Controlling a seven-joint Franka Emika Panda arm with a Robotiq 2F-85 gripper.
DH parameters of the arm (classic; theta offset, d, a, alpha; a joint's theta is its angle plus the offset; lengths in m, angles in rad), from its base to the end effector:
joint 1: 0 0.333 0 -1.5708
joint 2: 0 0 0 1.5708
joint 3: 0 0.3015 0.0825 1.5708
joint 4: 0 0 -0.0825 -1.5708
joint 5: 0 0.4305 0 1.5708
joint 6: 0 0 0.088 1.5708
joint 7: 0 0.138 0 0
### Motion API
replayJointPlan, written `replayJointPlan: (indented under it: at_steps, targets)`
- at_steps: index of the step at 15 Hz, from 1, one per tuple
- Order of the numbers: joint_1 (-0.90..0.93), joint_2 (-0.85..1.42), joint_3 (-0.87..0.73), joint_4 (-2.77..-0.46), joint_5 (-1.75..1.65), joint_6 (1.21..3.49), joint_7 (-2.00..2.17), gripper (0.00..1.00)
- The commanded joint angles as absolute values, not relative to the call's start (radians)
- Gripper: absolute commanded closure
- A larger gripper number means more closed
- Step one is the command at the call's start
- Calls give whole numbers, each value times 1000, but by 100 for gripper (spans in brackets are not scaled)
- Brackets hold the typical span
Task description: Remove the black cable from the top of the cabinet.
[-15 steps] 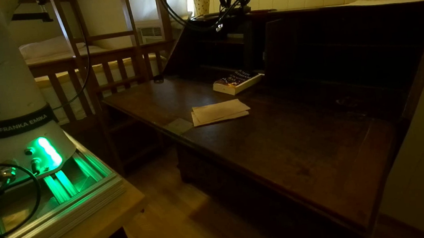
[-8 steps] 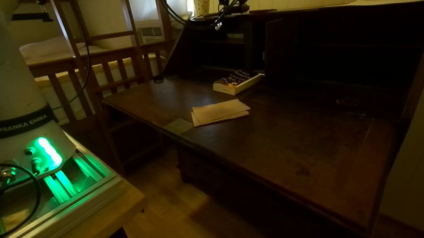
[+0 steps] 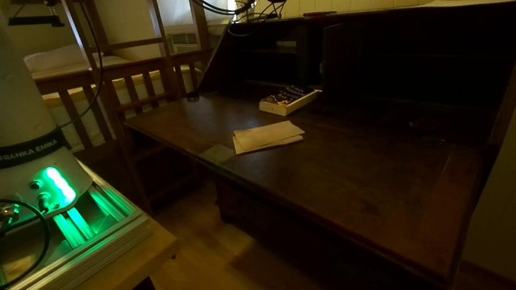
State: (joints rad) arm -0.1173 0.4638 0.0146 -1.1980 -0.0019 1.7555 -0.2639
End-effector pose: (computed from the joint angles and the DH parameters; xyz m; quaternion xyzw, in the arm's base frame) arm 0.7412 -0.0787 0.4796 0.9957 0.0796 0.0465 0.0063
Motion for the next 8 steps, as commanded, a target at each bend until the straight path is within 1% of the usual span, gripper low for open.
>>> replayJointPlan:
  at_steps: [1,4,5,7,8]
  targets:
    - [-80,297,-27,-1376,-145,1643,-208,64]
    - [-61,242,-22,-1461,-246,1518,-209,64]
    - [-57,239,-20,-1481,-233,1495,-234,64]
    - [-61,246,-6,-1520,-185,1510,-253,64]
    - [-62,255,0,-1544,-158,1561,-255,64]
